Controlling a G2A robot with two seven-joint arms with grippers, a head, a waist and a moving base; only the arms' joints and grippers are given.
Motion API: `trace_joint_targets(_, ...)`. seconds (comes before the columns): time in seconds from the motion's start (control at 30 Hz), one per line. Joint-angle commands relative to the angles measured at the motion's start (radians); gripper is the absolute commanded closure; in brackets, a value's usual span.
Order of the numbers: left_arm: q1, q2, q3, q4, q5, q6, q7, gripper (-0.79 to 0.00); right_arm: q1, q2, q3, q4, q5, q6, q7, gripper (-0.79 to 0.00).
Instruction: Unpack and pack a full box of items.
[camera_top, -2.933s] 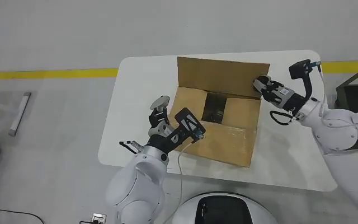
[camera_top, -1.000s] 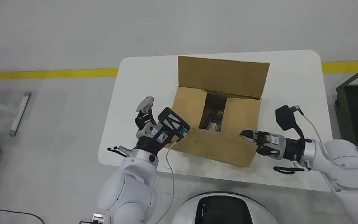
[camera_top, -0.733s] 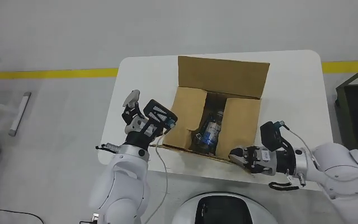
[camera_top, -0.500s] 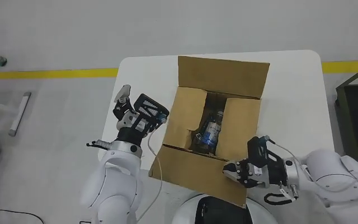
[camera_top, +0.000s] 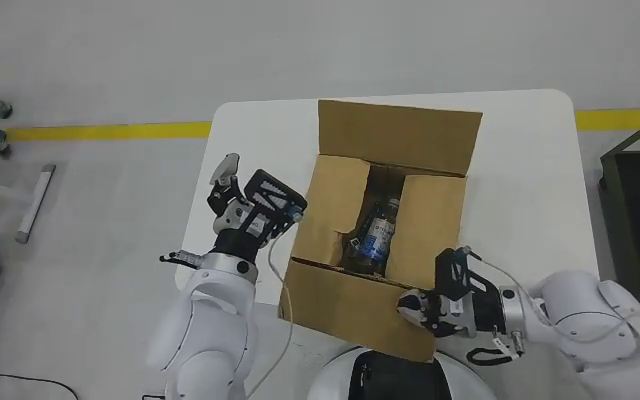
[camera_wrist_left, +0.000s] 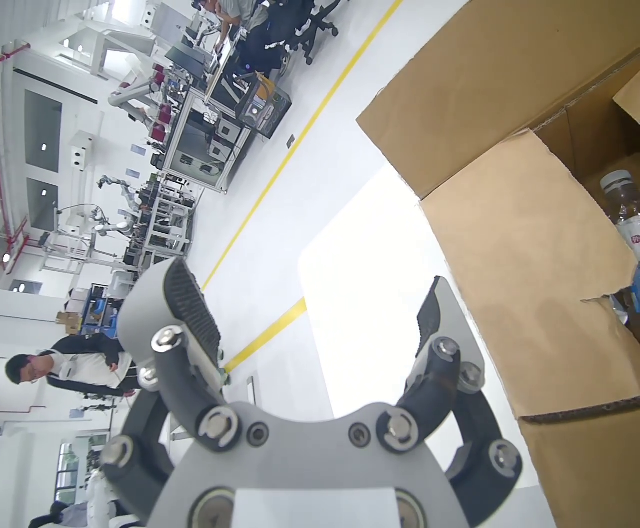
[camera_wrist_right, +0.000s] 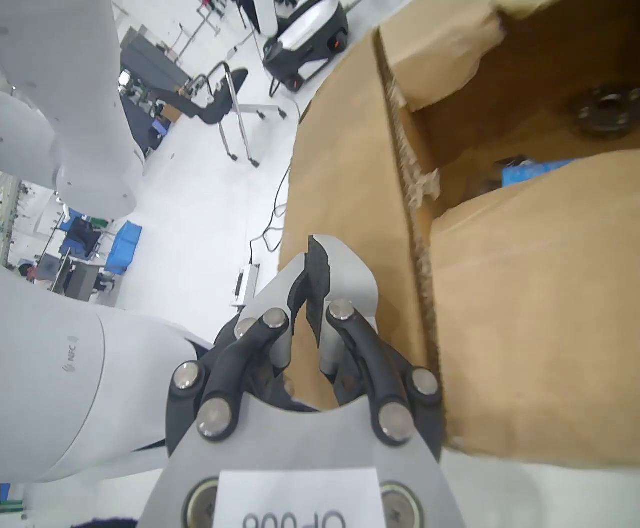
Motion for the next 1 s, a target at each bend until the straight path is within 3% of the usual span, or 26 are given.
trace_joint_targets(0.0,0.0,-0.001,0.016,0.0,-0.015,0.015,-0.001,-0.785,-0.008,0.0,0.053,-0.017,-0.012,0.022,-0.089,0.0)
trace_joint_targets(0.13,0.0,-0.005,0.075,0.0,-0.05,0.036,-0.004,-0.785,-0.057,0.001,0.177,-0.062,-0.079,0.067,-0.228,0.0)
trace_joint_targets(0.33,-0.002,-0.014,0.239,0.0,-0.077,0.036,-0.014,-0.785,-0.18,-0.005,0.372,-0.08,-0.14,0.138,-0.435,0.0)
trace_joint_targets(0.47,-0.005,-0.019,0.335,0.023,-0.057,0.046,-0.024,-0.785,-0.265,-0.011,0.453,-0.098,-0.175,0.166,-0.512,0.0)
trace_joint_targets(0.7,-0.011,-0.021,0.437,0.142,0.034,0.036,-0.019,-0.785,-0.362,-0.022,0.491,-0.124,-0.2,0.155,-0.58,0.0)
trace_joint_targets(0.97,0.003,-0.018,0.465,0.217,0.144,0.05,-0.017,-0.785,-0.401,-0.029,0.475,-0.135,-0.22,0.142,-0.605,0.0)
